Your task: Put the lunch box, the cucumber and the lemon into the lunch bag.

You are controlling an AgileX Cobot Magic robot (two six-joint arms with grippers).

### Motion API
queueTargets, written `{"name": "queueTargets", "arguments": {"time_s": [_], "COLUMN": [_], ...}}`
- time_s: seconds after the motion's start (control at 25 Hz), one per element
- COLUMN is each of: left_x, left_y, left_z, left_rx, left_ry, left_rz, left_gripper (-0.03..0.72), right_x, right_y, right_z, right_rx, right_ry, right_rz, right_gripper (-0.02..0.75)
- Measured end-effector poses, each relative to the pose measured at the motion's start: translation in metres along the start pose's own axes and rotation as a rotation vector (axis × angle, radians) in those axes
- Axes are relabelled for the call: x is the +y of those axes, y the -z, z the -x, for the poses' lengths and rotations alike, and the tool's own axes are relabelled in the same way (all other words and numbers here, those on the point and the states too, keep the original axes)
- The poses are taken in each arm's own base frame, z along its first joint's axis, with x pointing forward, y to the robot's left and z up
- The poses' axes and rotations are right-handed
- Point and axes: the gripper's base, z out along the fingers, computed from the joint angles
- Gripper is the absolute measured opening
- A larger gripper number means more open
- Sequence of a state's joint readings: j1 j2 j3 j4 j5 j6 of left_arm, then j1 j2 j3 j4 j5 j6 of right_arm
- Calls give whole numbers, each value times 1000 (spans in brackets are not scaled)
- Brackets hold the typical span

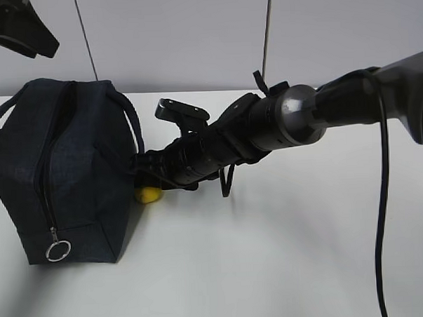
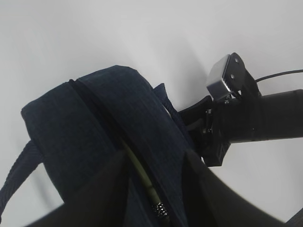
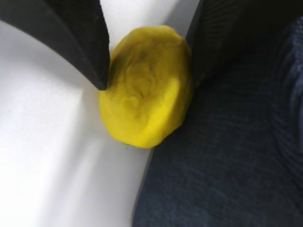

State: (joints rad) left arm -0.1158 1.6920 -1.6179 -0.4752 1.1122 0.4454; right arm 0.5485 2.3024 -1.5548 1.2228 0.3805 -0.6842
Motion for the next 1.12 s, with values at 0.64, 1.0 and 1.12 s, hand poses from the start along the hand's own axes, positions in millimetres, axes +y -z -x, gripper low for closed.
{"name": "queueTargets", "arguments": {"time_s": [0.64,1.0,1.12], "left_x": [0,0,0], "left_y": [0,0,0], "left_z": [0,0,0], "left_rx": [2,2,3], "left_ry": [-2,-2,-2], "left_rz": [-1,-1,-2], "left_gripper": [257,257,257], "right_x": [1,2,2], "right_y": [0,0,0], "right_z": [1,0,0], "right_rx": [-7,8,13], "right_ry": [-8,-8,-6], "right_rz": [4,16,20], "right_gripper": [160,17,0]}}
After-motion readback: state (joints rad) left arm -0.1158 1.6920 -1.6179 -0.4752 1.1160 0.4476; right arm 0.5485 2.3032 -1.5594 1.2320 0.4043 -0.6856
